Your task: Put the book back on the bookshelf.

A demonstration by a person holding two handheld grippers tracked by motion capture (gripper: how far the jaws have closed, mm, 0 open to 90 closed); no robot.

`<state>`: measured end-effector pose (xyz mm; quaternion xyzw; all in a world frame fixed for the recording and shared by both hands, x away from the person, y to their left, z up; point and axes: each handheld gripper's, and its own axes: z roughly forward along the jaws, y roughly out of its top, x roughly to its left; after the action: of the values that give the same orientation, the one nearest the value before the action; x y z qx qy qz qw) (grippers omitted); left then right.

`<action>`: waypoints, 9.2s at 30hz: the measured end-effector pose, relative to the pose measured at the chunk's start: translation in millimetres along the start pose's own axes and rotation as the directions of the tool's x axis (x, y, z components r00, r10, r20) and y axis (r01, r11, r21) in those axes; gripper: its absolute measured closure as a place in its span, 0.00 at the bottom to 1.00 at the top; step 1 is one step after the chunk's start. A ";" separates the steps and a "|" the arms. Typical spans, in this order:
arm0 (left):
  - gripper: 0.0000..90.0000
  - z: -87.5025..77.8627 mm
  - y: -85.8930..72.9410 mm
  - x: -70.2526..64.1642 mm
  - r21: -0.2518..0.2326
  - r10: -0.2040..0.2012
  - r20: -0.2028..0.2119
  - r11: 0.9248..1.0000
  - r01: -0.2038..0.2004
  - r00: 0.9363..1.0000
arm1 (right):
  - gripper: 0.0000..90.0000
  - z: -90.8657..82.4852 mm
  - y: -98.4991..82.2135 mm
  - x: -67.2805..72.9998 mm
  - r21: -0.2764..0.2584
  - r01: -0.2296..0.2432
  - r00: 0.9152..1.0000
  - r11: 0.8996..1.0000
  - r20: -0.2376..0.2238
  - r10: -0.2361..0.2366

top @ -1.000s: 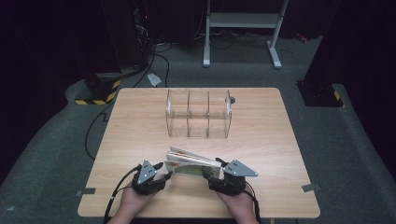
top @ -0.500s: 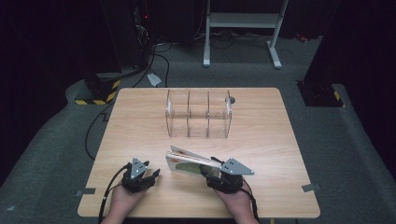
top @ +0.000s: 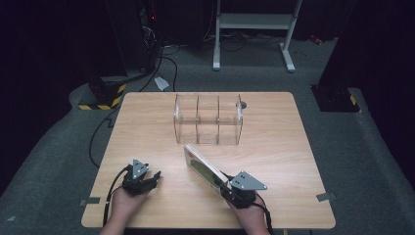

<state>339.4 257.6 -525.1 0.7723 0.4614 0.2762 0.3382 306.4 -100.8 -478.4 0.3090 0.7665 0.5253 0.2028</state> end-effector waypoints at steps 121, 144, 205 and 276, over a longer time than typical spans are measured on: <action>0.32 19.3 8.7 16.3 0.053 -0.102 0.046 0.994 0.100 0.994 | 0.84 56.2 60.7 -84.6 -0.011 -0.126 0.865 0.992 0.488 0.116; 0.32 19.4 8.7 16.2 0.053 -0.102 0.046 0.994 0.099 0.994 | 0.84 82.4 67.2 -97.6 0.008 -0.127 0.843 0.992 0.528 0.103; 0.32 18.5 8.3 15.5 0.054 -0.101 0.045 0.994 0.099 0.994 | 0.61 69.9 33.8 -94.4 0.008 -0.236 0.848 0.972 0.491 0.202; 0.32 18.3 8.1 15.1 0.054 -0.104 0.045 0.993 0.101 0.994 | 0.81 39.8 17.4 -81.1 -0.035 -0.274 0.868 0.961 0.421 0.262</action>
<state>363.5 263.5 -528.4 0.7624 0.4993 0.2280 0.3427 395.2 -125.0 -477.9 0.5210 0.6608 0.4590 0.2849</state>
